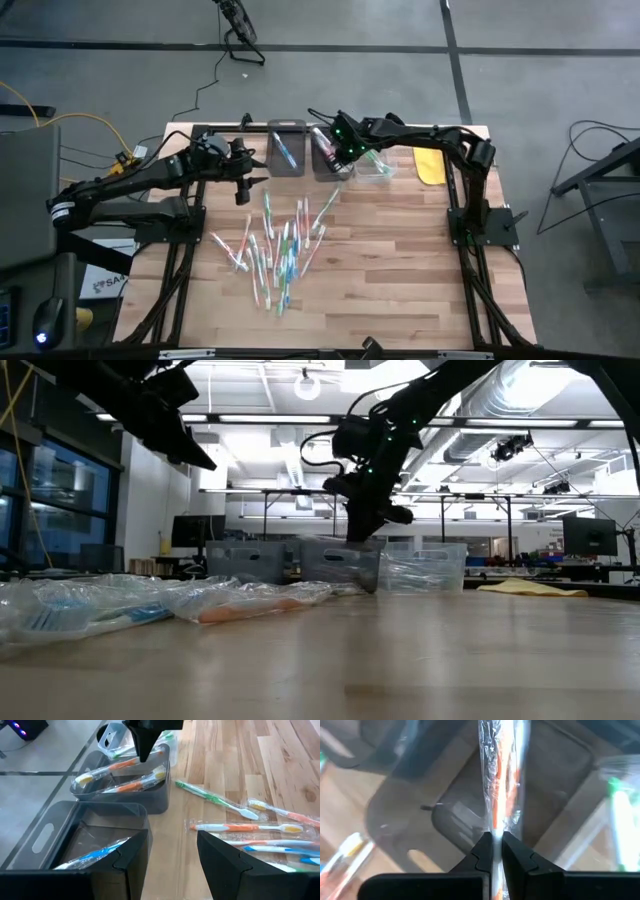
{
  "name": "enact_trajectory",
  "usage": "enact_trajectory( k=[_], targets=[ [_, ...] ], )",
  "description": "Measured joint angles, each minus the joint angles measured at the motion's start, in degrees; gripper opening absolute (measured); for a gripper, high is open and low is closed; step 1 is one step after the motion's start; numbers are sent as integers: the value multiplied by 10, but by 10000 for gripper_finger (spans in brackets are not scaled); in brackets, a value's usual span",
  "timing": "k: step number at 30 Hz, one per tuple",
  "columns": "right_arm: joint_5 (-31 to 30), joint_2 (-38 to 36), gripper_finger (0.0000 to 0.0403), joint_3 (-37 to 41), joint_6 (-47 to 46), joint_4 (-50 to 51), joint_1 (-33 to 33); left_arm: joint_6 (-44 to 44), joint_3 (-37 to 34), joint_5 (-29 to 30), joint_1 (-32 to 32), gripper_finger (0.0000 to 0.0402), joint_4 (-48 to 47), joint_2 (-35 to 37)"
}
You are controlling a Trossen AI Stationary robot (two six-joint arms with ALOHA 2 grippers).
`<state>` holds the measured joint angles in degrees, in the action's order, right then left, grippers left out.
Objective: Pick & Place Toothbrushes
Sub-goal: Put the orange toothbrush into the right black bin
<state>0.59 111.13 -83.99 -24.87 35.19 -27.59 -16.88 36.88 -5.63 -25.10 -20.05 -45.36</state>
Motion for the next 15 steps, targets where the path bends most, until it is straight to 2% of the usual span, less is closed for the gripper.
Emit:
enact_trajectory(
  k=[7, 15],
  targets=[
    [-1, 0, 29, 0, -4, 10, 0, 5, 0, 0, 0, 163, -1, 0],
    [-2, -1, 111, 0, 0, 15, 2, 5, 0, 0, 0, 163, -9, 0]
  ],
)
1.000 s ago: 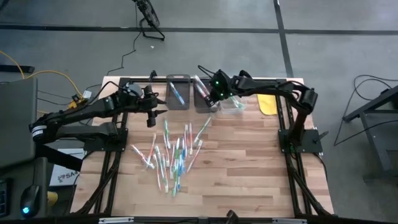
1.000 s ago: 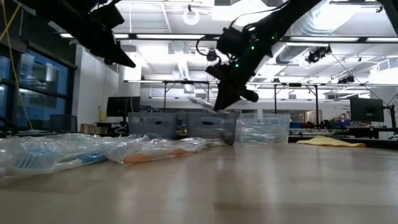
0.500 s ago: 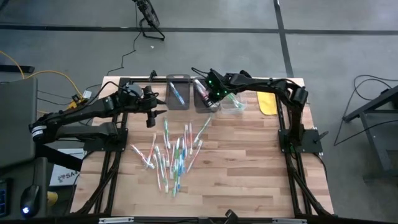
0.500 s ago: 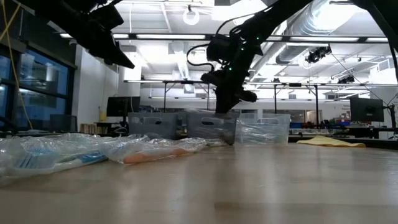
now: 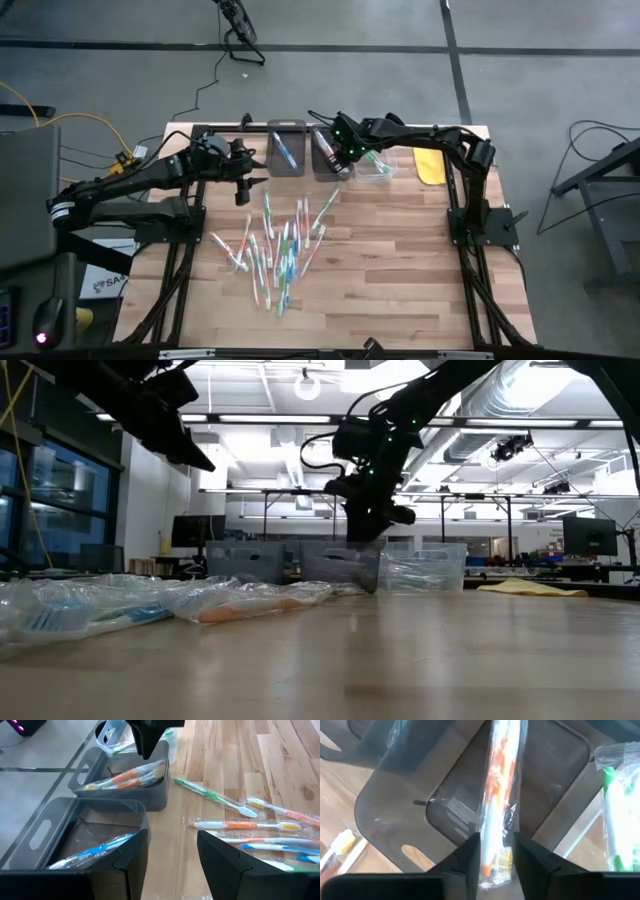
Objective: Pick & Place Toothbrushes
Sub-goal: Put the orange toothbrush into the right black bin, then adjust the green toothbrush in the bin
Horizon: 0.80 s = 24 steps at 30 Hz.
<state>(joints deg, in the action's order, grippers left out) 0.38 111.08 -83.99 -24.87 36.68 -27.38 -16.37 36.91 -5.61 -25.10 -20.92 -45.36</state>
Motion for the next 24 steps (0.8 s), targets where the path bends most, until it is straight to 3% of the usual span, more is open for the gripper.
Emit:
enact_trajectory(
  k=[5, 9, 12, 17, 24],
  targets=[
    [-5, -25, 147, 0, 9, -5, -8, 0, 0, 0, 0, 163, -3, 0],
    [-50, -34, 146, 0, 13, -21, -19, 0, 0, 0, 0, 163, -2, 0],
    [-39, -25, 113, 0, 25, -21, -31, 0, 0, 0, 0, 163, 1, 0],
    [-15, -10, 16, 0, 56, -52, -35, 2, 0, 0, 0, 163, 1, 0],
    [-24, -8, 3, 0, 60, -79, -33, 2, 0, 0, 0, 163, 1, 0]
  ],
)
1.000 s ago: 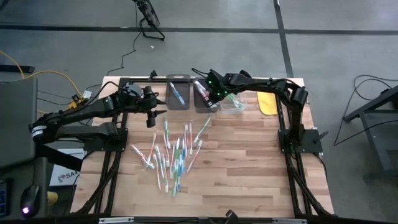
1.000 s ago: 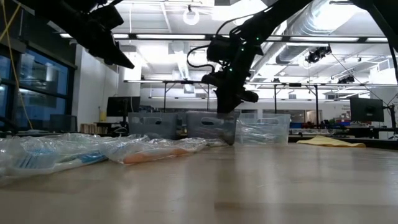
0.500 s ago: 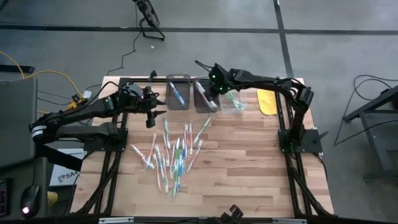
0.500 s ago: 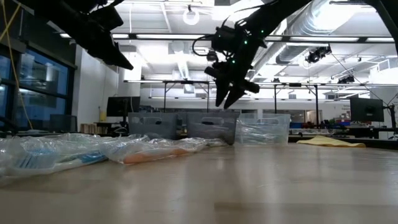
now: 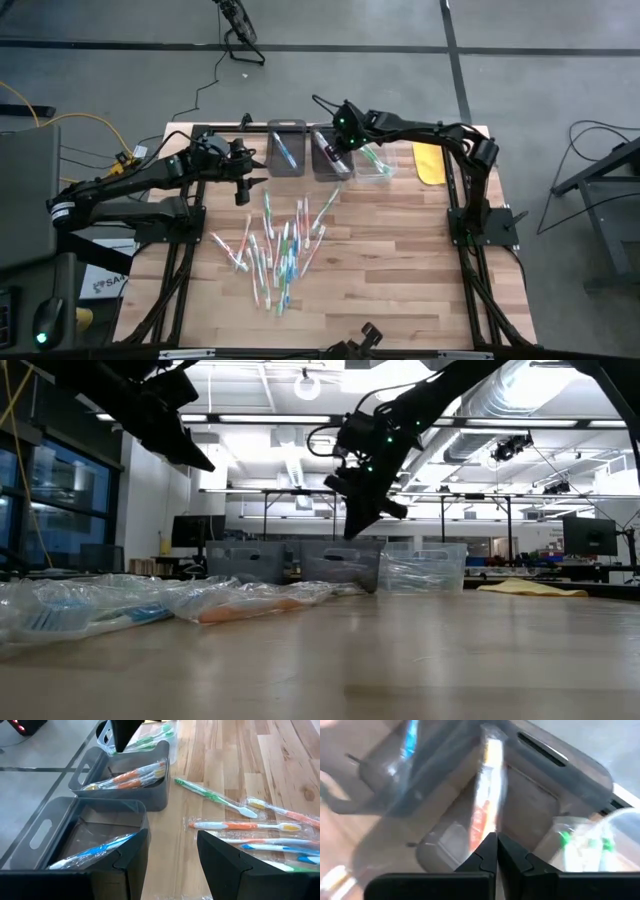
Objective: Pick & Place Toothbrushes
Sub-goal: Adjust the green toothbrush in the bin
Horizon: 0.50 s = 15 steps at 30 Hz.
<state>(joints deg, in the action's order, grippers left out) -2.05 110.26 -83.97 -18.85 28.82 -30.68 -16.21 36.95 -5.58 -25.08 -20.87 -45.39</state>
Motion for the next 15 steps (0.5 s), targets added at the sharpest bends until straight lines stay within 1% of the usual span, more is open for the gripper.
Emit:
enact_trajectory(
  k=[3, 12, 15],
  targets=[
    [-26, 6, 3, 0, -8, 1, -1, 0, 0, 0, 0, 163, -1, 0],
    [-27, 51, 3, 1, -8, -4, -9, 0, 0, 0, 0, 163, -3, 0],
    [-49, 53, 3, 0, -10, -5, -11, 0, 0, 0, 0, 163, -3, 0]
  ],
)
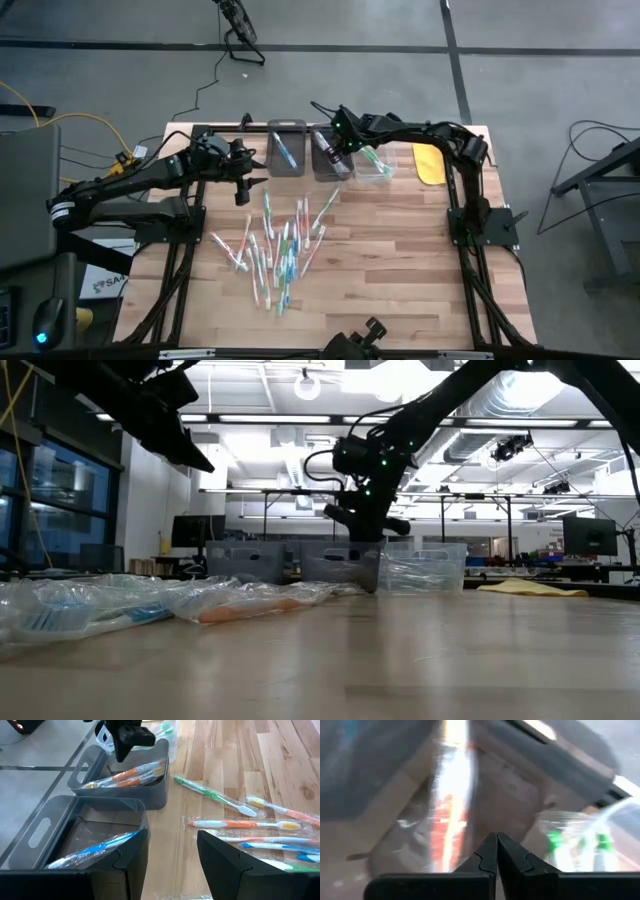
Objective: Pick & Place Toothbrushes
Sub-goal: Adjust the green toothbrush in the bin
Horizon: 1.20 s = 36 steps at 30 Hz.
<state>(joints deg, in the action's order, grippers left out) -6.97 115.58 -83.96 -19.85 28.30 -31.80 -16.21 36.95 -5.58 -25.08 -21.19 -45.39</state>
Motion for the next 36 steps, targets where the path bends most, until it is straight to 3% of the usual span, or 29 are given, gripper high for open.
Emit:
enact_trajectory(
  k=[20, 36],
  targets=[
    [-111, 1, 3, 0, -11, 15, 1, 0, 0, 0, 0, 163, 0, 0],
    [-140, -36, 3, 0, -25, 53, -6, 0, 0, 0, 0, 163, -4, 0]
  ],
)
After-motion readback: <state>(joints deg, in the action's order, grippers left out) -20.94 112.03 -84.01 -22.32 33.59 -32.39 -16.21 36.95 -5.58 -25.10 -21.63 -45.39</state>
